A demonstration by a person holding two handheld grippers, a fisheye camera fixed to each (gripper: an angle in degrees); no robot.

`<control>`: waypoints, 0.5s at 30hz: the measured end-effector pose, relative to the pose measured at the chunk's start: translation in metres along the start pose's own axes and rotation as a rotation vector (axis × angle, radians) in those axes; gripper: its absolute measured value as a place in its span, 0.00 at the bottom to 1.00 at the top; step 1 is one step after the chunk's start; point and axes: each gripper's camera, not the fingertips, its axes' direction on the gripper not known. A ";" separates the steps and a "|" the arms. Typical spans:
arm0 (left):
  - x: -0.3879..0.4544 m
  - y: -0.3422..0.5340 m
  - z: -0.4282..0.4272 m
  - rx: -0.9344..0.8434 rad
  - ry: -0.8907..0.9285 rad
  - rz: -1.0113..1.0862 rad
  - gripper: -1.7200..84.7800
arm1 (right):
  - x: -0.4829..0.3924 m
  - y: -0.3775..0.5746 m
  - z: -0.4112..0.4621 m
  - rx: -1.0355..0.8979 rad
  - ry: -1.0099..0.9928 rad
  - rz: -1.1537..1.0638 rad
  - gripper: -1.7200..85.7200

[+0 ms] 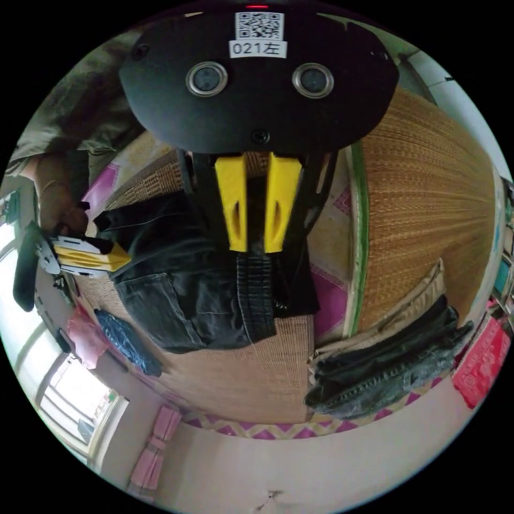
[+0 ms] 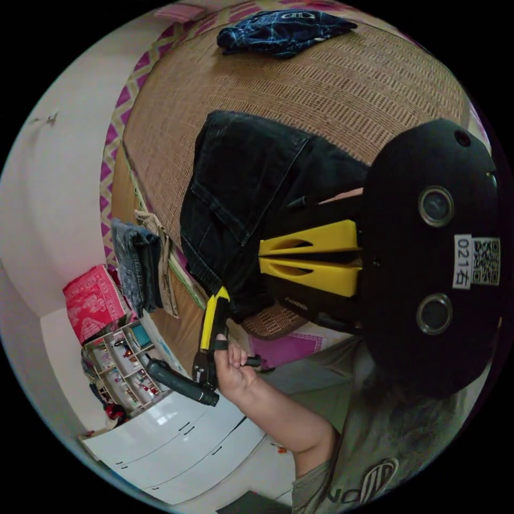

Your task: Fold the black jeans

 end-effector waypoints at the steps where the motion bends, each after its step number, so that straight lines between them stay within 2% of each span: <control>1: -0.002 0.000 -0.016 0.058 0.008 0.009 0.03 | 0.008 0.003 -0.007 0.016 0.005 0.007 0.01; 6: -0.022 0.002 -0.051 0.143 0.006 0.023 0.01 | 0.039 0.012 -0.033 0.078 0.040 0.023 0.01; 9: -0.052 0.014 -0.031 0.096 -0.004 -0.031 0.01 | 0.056 0.016 -0.035 0.081 0.074 0.024 0.01; 11: -0.072 0.024 -0.009 0.034 0.036 -0.074 0.01 | 0.068 0.019 -0.028 0.050 0.077 0.027 0.01; 15: -0.104 0.033 -0.002 0.075 0.131 -0.140 0.03 | 0.098 0.029 -0.003 -0.053 0.072 0.026 0.02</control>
